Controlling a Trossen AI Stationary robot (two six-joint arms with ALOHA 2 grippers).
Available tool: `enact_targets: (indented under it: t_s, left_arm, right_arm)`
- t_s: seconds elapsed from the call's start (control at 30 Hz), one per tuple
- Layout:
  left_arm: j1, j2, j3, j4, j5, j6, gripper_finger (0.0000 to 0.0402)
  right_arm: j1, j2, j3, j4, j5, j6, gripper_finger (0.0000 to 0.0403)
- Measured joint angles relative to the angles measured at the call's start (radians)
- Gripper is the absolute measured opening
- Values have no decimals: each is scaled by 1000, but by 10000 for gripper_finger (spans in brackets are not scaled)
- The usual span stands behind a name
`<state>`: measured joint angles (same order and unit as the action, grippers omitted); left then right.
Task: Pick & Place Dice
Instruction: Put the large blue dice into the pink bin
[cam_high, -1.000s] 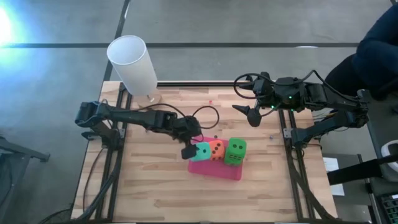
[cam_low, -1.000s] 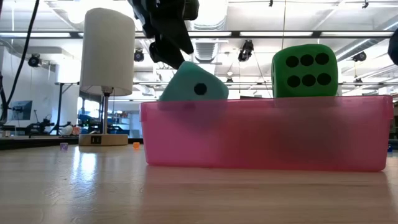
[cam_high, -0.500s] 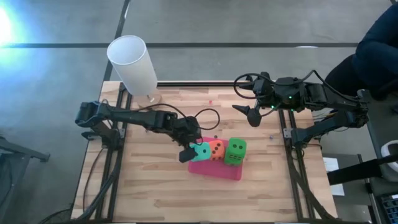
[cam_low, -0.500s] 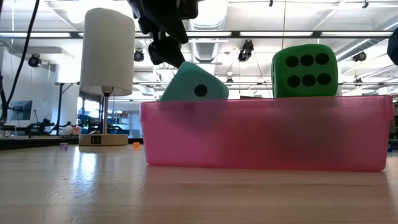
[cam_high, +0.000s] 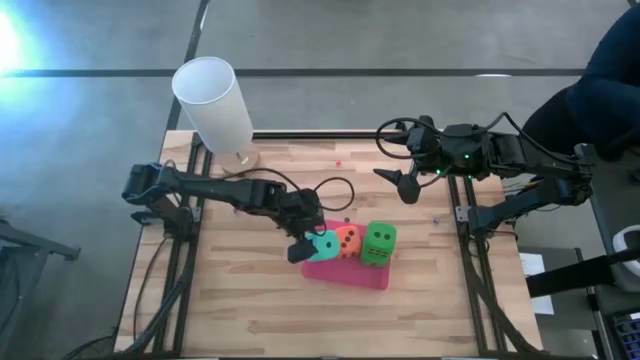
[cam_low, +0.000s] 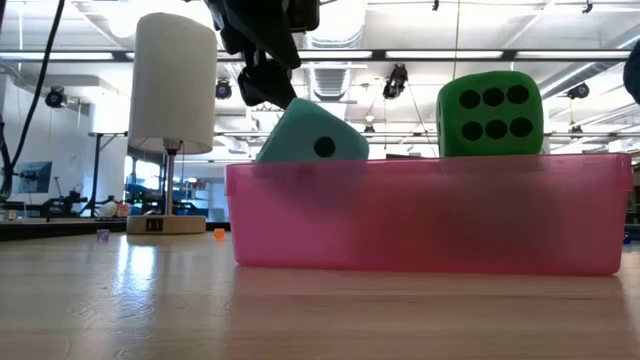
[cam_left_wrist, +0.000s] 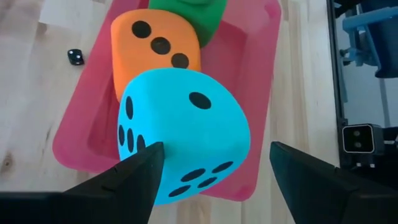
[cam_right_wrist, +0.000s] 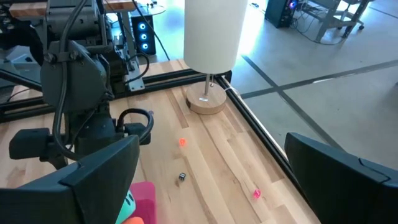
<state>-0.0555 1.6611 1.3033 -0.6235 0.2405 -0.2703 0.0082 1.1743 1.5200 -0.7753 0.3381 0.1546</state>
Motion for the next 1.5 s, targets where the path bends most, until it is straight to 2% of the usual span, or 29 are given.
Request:
enact_targets:
  t_s: [0.17, 0.33, 0.57, 0.73, 1.5]
  left_arm:
    - [-2, 0, 0, 1, 4, 1, 295]
    - [-14, 0, 0, 25, 116, 1, 295]
    - [-44, 0, 0, 32, 136, 9, 286]
    - [-61, 0, 0, 32, 202, 9, 285]
    - [-67, -6, 6, 29, 201, 8, 253]
  right_arm:
    - [0, 0, 0, 0, 0, 0, 400]
    - [0, 0, 0, 0, 0, 0, 400]
    - [0, 0, 0, 0, 0, 1, 400]
    - [0, 0, 0, 0, 0, 1, 400]
    - [0, 0, 0, 0, 0, 0, 400]
